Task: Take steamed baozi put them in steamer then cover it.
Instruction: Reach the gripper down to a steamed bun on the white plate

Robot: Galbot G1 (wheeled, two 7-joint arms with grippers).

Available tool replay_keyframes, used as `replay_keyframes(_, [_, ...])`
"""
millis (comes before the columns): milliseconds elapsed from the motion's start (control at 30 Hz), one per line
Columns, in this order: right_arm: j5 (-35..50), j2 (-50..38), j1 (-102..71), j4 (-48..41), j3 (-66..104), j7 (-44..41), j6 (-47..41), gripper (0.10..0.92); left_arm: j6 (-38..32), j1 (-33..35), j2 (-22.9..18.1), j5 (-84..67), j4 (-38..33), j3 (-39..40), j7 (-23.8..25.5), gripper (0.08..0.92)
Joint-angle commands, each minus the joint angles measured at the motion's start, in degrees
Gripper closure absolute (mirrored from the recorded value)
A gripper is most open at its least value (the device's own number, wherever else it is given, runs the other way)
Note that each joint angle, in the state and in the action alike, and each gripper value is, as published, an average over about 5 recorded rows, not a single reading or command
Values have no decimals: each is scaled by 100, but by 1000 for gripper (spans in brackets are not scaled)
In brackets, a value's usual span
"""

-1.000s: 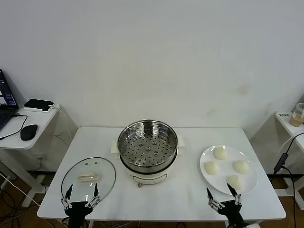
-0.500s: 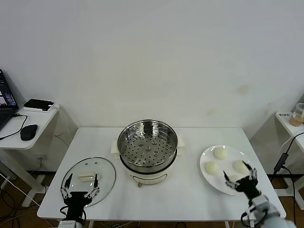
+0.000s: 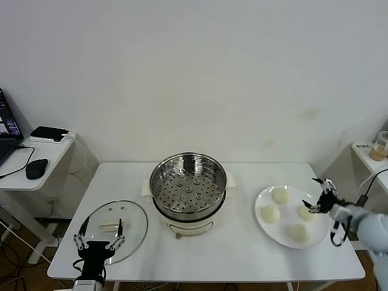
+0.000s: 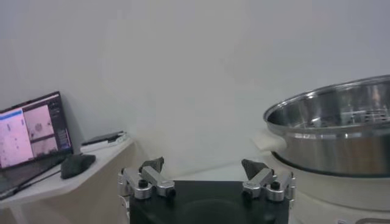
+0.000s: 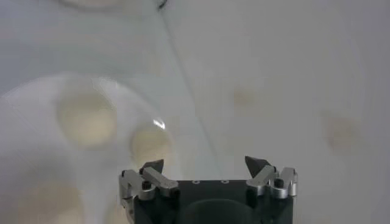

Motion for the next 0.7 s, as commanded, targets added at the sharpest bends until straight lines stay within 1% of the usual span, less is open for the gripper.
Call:
replay_keyframes(33, [-440,-588,1910,-1182,-1490,-1293,384,203,12,-34,-7,96,-28,-26,51,177])
replay_keyframes(167, [-408,-275,2760,-1804,-2509,-1658,552,203,24,-90,-26,99,-13,-85,50,177])
replay_keyframes(300, [-381,147,3429,-2324,-3184,-1876,606,203,36,-136,-41,97,3,-157,56,177])
replay_keyframes(500, [-614,728,3876,-3090,-3746,-1923,640,203,70,-230,-63,102,15,-242,65,177])
replay_keyframes(700, [-777,1031,3970,-3449,-3915,-1830,598,203,98,-268,-73,98,2,-311,78,177])
